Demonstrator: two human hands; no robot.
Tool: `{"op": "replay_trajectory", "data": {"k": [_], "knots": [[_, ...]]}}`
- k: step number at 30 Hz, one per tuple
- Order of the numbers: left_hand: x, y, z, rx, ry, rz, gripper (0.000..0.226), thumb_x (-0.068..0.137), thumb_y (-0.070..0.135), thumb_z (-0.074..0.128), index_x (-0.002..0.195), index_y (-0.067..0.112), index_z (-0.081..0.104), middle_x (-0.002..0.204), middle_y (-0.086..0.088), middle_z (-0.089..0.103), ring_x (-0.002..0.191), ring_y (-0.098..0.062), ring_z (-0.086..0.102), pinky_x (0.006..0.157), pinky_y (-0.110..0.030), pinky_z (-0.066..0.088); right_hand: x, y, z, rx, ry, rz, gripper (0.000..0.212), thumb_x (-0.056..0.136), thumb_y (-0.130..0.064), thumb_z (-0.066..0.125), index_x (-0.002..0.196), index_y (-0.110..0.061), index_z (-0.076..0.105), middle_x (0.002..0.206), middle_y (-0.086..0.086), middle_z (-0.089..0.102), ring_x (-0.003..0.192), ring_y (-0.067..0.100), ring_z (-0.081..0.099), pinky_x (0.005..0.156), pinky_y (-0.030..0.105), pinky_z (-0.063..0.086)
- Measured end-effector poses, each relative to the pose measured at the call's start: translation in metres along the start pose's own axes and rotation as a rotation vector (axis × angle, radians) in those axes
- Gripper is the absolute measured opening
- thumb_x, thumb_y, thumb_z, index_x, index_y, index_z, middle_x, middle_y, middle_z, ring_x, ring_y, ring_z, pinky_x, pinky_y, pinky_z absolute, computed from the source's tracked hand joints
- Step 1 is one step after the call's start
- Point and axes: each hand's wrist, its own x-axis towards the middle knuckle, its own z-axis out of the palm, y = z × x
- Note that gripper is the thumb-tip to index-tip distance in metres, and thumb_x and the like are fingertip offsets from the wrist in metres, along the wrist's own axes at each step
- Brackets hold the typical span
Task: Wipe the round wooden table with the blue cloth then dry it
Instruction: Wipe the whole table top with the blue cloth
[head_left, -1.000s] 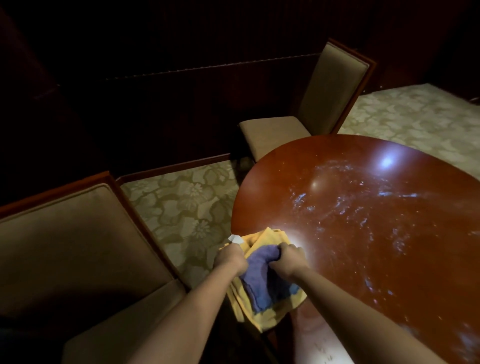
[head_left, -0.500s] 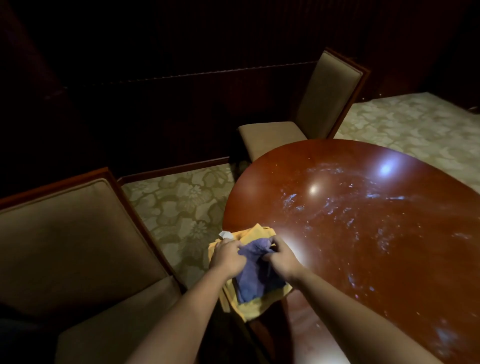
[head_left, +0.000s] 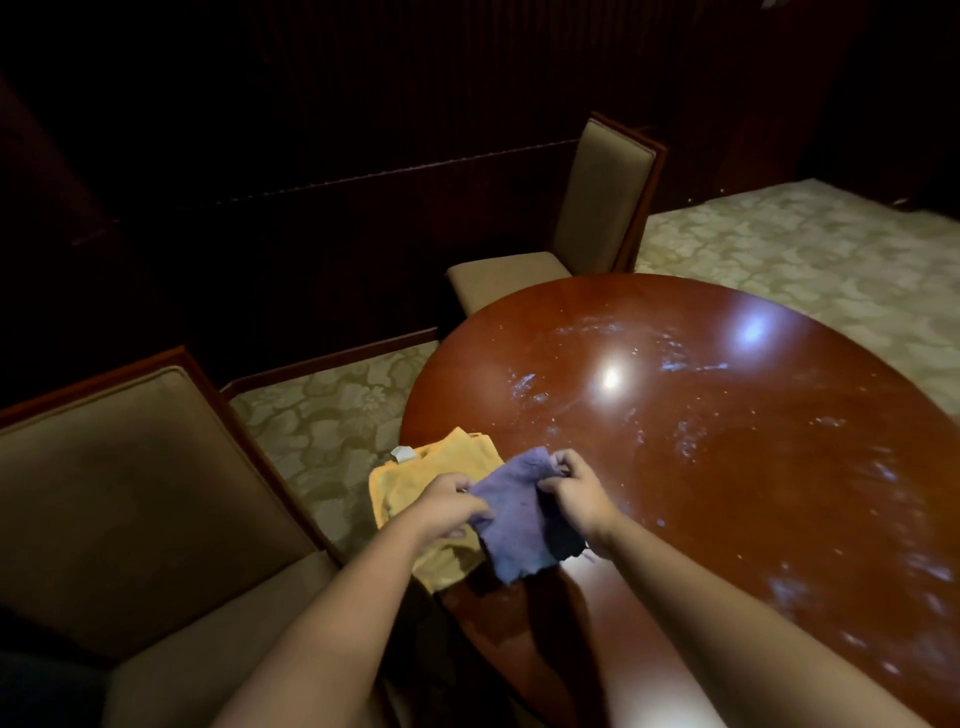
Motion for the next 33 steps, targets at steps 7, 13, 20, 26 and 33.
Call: {"op": "replay_trajectory", "data": {"k": [7,13,20,26,33], "knots": [[-0.024,-0.009,0.066,-0.156,-0.051,-0.088,0.025,0.088,-0.005,0.057,0.08,0.014,0.043,0.074,-0.008,0.052,0.061,-0.016,0.057,0.055,-0.027,0.056,-0.039,0.049,-0.044,-0.019,0.126,0.104,0.027,0.082,0.008,0.053,0.079,-0.017,0.043,0.077,0.008,0.049,0.075,0.018,0.045,0.066,0.031,0.035],[-0.032,-0.028,0.09,-0.033,-0.034,-0.101,0.025,0.083,-0.006,0.057,0.075,0.015,0.047,0.054,-0.007,0.046,0.037,-0.012,0.04,0.039,-0.019,0.032,-0.068,0.078,-0.053,-0.135,0.141,0.122,0.02,0.083,0.001,0.057,0.084,-0.015,0.045,0.069,0.001,0.051,0.07,0.015,0.043,0.057,0.029,0.034],[-0.042,-0.056,0.082,0.089,-0.057,-0.141,0.027,0.079,-0.013,0.056,0.072,0.011,0.045,0.045,-0.009,0.044,0.034,-0.016,0.041,0.036,-0.015,0.027,-0.09,0.094,-0.027,-0.314,0.077,0.078,0.012,0.091,-0.011,0.054,0.091,-0.018,0.045,0.082,-0.005,0.056,0.076,0.016,0.051,0.061,0.028,0.034],[-0.036,-0.063,0.068,0.059,0.071,-0.159,0.03,0.078,-0.012,0.058,0.069,0.013,0.044,0.055,-0.01,0.049,0.041,-0.015,0.051,0.036,-0.018,0.04,-0.07,0.085,-0.008,-0.408,0.012,0.013,0.013,0.091,-0.012,0.053,0.098,-0.021,0.048,0.089,-0.001,0.059,0.081,0.018,0.056,0.059,0.021,0.038],[-0.04,-0.085,0.068,0.664,0.28,0.26,0.04,0.088,0.02,0.059,0.127,0.017,0.052,0.127,-0.001,0.047,0.118,-0.019,0.048,0.096,-0.028,0.04,-0.059,0.096,0.004,-0.906,-0.058,-0.312,0.043,0.093,-0.025,0.035,0.127,-0.008,0.055,0.128,0.01,0.054,0.114,0.029,0.052,0.092,0.03,0.042]]}}
